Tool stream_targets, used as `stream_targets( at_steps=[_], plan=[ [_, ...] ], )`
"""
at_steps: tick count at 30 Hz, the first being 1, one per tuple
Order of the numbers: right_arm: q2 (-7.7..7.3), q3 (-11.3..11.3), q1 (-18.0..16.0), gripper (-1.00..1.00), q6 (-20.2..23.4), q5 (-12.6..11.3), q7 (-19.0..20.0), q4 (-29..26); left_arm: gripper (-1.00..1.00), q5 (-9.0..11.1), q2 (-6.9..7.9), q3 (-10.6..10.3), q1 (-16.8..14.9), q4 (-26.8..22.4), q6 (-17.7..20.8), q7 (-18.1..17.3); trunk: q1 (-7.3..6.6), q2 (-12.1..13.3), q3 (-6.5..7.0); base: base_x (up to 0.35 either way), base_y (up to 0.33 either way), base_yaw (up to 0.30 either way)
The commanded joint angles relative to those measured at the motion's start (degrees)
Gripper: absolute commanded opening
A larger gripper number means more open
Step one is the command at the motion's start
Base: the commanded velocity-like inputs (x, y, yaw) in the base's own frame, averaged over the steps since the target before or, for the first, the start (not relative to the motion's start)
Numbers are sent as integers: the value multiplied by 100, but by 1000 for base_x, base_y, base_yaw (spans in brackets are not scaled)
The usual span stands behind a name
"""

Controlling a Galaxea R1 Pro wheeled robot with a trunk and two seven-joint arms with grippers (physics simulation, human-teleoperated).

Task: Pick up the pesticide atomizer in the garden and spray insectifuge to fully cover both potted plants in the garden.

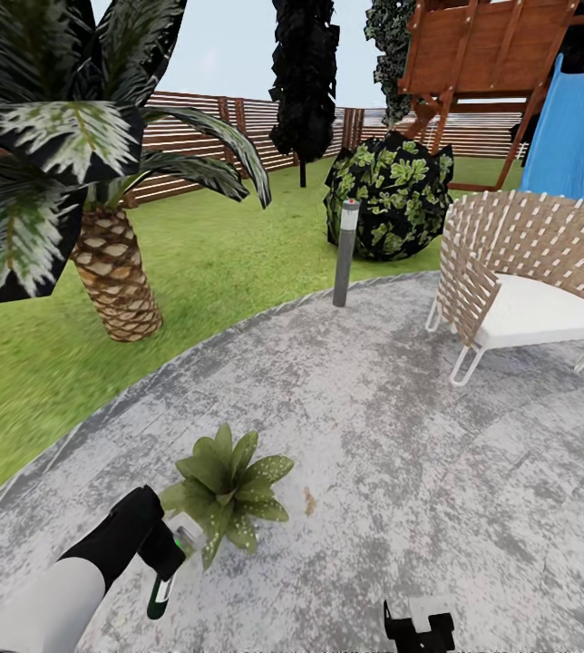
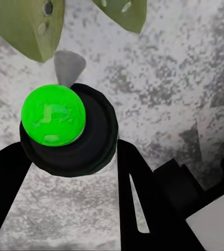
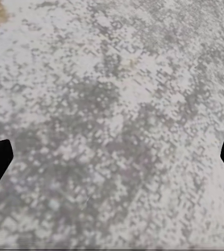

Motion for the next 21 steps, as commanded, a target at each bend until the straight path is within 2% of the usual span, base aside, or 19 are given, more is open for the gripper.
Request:
stream_targets(
  at_steps=[1, 6, 11, 15, 21],
  plan=[
    [1, 49, -4, 100, -12, -25, -34, 5, -100, -46, 6, -22, -2, -7, 12, -48, -2, -2, -5, -39, 0, 0],
    [1, 49, -4, 100, -13, -25, -34, 5, -100, -52, 85, -5, 45, 47, 20, -48, -2, -2, -5, -5, 0, 0],
    [1, 49, -4, 100, -14, -25, -34, 5, -100, -18, -22, -2, -13, -22, 29, -48, -2, -2, -5, 0, 0, -140],
    [1, 49, -4, 100, -14, -25, -35, 5, -100, -49, -34, -7, -19, -27, 30, -48, -2, -2, -5, -3, 2, -235],
    [1, 49, -4, 100, -18, -25, -35, 5, -100, -63, -29, -14, -19, -27, 91, -45, -2, -2, -5, -123, 192, -27]
  ],
)
